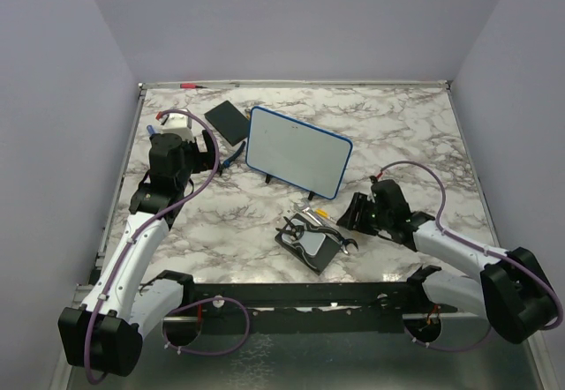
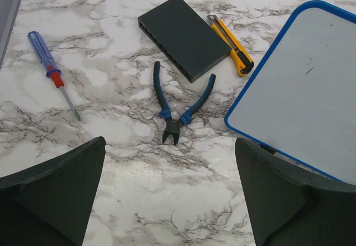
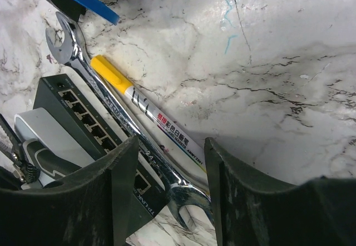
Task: Write a sentence on the whiteboard
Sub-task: Open the whiteboard marker at the center of the board.
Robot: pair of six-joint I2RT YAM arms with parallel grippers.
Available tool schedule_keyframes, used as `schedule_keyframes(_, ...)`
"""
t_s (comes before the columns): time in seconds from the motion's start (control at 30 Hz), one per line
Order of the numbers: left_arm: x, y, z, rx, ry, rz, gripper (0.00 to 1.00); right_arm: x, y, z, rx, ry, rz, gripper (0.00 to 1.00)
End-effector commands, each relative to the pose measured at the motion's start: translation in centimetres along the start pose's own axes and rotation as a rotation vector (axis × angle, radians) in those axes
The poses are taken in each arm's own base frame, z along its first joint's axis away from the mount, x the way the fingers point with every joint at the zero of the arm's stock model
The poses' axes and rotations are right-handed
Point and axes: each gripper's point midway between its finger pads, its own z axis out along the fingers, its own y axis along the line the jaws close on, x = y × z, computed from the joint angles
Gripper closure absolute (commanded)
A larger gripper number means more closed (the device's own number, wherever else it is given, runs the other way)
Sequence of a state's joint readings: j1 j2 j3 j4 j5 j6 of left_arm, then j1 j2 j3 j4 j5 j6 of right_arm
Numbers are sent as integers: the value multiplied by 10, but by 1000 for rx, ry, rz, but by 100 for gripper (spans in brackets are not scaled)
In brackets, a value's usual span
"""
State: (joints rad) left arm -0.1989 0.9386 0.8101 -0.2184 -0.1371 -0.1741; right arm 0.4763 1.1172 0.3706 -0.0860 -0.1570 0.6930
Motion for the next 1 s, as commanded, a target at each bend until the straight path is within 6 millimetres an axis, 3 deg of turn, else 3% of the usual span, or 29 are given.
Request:
schedule_keyframes(0.0,1,-8,0,40,-6,11,1,20,-35,-4,191,50,-20,44)
schedule_keyframes(0.53,2,-8,2,42,0,11,1,28,-47,3,441,91,-153,47)
schedule_keyframes(0.97,3,-8,2,41,3,12,1,23,-63,-2,569,52,-104,63)
